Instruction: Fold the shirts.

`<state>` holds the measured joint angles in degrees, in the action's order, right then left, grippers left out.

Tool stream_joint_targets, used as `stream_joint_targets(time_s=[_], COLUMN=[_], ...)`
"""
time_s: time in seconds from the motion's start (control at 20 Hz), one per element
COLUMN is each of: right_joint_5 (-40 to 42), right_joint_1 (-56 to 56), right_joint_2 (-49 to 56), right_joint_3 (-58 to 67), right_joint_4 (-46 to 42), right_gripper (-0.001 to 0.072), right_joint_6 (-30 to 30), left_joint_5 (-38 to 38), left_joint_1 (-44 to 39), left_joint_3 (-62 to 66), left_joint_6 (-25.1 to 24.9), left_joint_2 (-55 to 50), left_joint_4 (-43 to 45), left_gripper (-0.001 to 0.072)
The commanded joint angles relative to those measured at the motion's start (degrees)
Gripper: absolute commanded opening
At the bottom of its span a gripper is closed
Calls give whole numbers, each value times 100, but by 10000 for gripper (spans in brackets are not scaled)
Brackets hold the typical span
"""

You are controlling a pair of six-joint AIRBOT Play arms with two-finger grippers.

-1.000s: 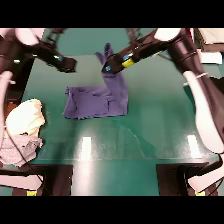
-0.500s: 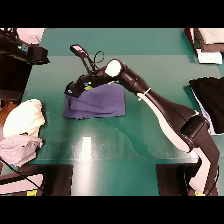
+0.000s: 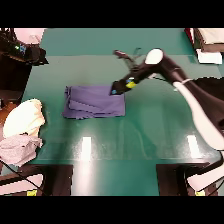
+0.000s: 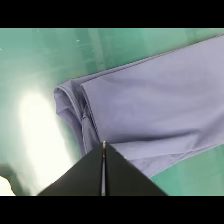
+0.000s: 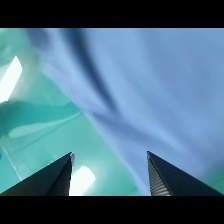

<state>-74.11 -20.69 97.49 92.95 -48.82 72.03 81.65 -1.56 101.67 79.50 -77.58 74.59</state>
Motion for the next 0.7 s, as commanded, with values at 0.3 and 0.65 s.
stream_joint_targets(time_s=[0.3, 0.65], right_joint_5=[1593, 1926], right_joint_1=[918, -162], right_joint_2=[-109, 999], right_joint_3=[-2332, -1276], right_joint_4=[1652, 2096], right_gripper=[712, 532], right_joint_6=[42, 26], left_joint_5=[-26, -17], left_joint_1=[0, 0], left_joint_3=[-131, -149], left_joint_6=[0, -46], left_joint_2=[-15, -15], left_joint_4=[-153, -151], left_gripper=[28, 28])
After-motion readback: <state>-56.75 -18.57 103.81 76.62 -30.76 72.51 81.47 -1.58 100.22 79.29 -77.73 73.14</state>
